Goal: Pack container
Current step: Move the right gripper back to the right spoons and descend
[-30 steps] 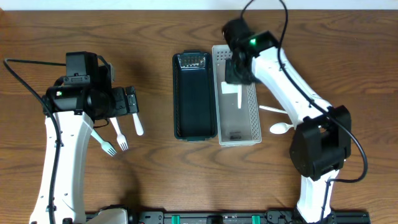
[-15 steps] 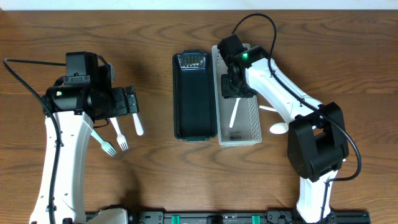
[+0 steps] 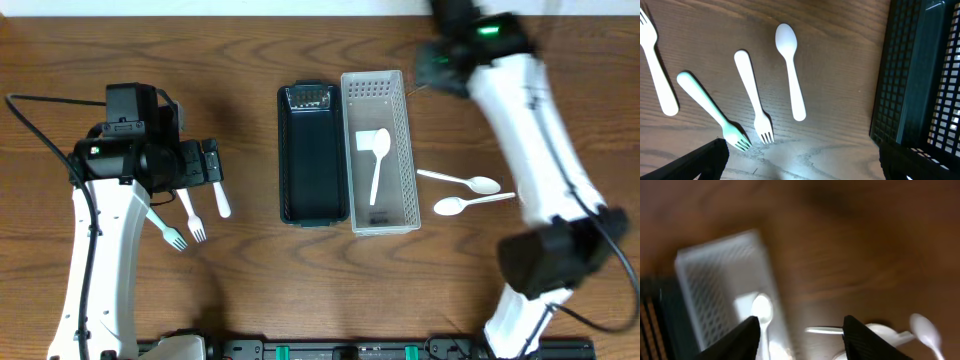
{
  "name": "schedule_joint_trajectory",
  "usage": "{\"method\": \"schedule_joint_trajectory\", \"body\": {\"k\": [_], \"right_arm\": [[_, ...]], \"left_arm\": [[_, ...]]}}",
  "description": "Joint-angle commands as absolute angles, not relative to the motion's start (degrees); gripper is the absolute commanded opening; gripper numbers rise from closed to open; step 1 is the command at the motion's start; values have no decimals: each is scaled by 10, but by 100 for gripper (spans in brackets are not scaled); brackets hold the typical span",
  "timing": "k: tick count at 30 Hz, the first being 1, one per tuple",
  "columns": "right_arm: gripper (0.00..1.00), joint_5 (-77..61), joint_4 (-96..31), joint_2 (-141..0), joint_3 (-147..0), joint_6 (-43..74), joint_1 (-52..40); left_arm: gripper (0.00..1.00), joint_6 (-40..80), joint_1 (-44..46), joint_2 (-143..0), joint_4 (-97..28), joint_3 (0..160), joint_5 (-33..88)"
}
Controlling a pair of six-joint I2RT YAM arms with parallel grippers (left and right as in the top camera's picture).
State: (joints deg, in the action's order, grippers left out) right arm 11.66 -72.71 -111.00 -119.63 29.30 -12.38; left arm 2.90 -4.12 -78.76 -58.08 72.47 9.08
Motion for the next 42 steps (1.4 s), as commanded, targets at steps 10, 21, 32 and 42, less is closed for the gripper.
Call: {"method": "schedule_joint_trajectory", "body": {"k": [10,21,32,42], "right_arm": [[73,94,-818,-1093,-1156,-215,-46],[80,-20,-834,-1094,-1044,-468,-29],[74,29,-689,-1094,-835,-536,-25],[78,25,-574,-1096,-799,-538,-24]], "left_arm": [[98,21,-44,-789,-580,736,94],[98,21,-44,-789,-577,736,94],[98,21,-44,-789,-576,736,94],[98,21,-44,-789,-576,736,94]]}}
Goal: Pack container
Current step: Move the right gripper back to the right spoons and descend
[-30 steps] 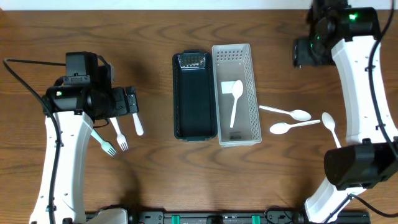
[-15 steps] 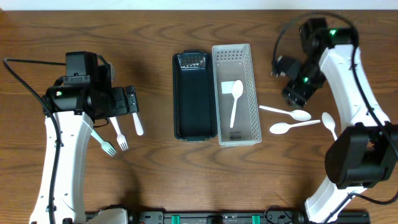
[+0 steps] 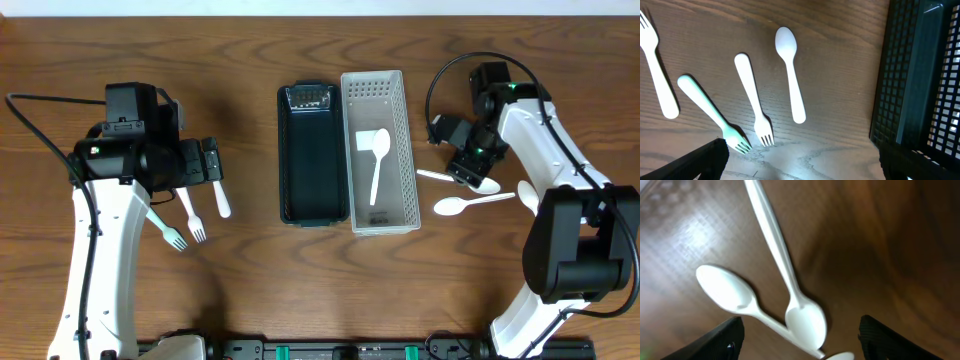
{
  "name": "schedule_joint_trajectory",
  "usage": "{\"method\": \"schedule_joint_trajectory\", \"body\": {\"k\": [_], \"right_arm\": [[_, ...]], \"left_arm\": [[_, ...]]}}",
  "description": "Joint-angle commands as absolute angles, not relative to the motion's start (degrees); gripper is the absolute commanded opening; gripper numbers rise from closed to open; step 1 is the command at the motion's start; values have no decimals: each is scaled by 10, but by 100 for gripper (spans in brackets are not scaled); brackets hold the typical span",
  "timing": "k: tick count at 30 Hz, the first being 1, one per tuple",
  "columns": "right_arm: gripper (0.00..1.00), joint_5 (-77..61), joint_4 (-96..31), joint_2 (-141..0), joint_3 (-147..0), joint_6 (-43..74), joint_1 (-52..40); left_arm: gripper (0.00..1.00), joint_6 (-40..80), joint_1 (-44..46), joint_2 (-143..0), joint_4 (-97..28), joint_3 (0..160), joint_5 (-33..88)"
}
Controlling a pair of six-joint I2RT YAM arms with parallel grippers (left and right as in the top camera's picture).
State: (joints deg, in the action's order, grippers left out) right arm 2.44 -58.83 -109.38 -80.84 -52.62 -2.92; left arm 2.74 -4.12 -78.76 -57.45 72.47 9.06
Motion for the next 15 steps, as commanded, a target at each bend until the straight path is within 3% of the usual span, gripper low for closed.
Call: {"method": "schedule_joint_trajectory", "body": {"k": [1,15], "right_arm": [[78,25,-567,-1098,-797,-539,-24],[78,26,-586,-1161,-785,-545,-14]], "left_arm": [[98,21,-44,-789,-576,736,94],[98,21,-44,-789,-576,736,94]]}}
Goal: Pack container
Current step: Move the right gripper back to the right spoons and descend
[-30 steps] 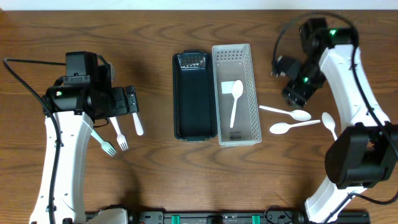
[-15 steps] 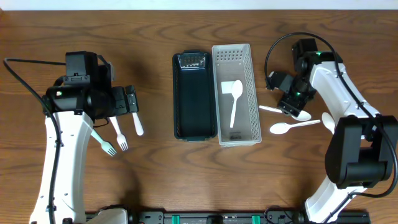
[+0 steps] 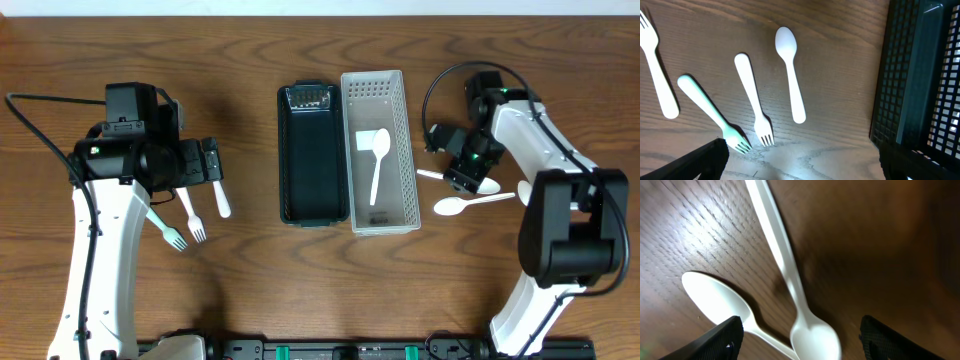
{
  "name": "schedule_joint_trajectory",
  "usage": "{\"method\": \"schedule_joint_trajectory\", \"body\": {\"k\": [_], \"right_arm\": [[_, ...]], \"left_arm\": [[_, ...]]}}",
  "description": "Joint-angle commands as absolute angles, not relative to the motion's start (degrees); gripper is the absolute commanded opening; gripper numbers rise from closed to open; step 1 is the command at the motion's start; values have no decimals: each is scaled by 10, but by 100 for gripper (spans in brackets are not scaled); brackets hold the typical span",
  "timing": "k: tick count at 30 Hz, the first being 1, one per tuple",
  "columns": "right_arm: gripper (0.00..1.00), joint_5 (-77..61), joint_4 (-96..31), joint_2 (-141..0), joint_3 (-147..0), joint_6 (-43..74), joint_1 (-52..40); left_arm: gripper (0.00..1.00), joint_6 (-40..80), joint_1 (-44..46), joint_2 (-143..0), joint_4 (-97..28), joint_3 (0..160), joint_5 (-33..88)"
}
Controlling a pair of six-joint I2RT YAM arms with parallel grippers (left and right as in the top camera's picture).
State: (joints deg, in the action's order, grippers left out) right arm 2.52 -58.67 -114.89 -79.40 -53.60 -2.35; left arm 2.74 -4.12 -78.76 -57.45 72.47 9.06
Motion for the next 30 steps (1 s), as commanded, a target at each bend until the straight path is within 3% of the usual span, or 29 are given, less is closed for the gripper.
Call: {"method": "schedule_joint_trajectory", "body": {"k": [1,13,22,26,30], "right_arm": [[77,29,-582,-1163,-782,-545,-14],[70,47,-531,-1173,-742,-545,-3],[43,43,-527,-1173,-742,-536,-3],[24,42,-522,-1173,-742,-536,-4],[21,40,-516,-1173,-742,-536,-4]], "left_arm": [[98,21,-44,-789,-576,736,94],[98,21,-44,-789,-576,736,94],[98,21,-44,-789,-576,736,94],[98,21,-44,-789,-576,736,94],[98,21,-44,-789,-576,736,94]]}}
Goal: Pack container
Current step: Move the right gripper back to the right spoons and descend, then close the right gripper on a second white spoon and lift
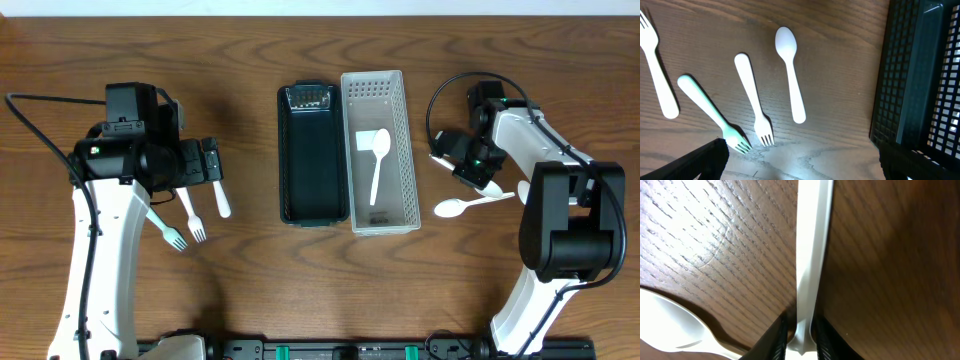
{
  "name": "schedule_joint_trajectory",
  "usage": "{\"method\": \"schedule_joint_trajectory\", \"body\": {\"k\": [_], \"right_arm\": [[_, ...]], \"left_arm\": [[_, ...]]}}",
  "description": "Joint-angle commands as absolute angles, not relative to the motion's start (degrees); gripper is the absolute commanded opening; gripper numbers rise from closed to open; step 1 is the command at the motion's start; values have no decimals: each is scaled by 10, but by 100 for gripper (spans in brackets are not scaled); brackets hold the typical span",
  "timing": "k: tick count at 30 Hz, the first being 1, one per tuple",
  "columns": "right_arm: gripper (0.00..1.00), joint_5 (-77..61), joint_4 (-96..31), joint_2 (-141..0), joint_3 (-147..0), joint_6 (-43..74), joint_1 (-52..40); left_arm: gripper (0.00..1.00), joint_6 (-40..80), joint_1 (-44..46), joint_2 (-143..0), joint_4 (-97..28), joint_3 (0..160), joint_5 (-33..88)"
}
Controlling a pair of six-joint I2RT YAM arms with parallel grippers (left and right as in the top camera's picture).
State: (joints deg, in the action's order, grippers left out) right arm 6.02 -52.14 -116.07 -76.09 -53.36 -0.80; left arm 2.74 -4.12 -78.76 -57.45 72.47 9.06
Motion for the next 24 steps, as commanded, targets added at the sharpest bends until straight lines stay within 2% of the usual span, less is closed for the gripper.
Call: {"method": "schedule_joint_trajectory", "body": {"k": [1,7,14,20,24], "right_arm": [[19,40,-515,-1173,-742,-536,-4],[17,41,-503,-1173,-742,-526,-4],[1,41,-480,-1172,-748,-468,-4],[1,52,-490,-1167,-807,-350,-4],[1,58,-543,-1157,-890,-301,-10]], "left_arm": [[98,21,-44,-789,-576,736,95],[98,21,-44,-789,-576,736,95],[98,21,-44,-789,-576,736,95],[98,21,-44,-789,-576,736,95],[98,21,-44,-789,-576,736,95]]}}
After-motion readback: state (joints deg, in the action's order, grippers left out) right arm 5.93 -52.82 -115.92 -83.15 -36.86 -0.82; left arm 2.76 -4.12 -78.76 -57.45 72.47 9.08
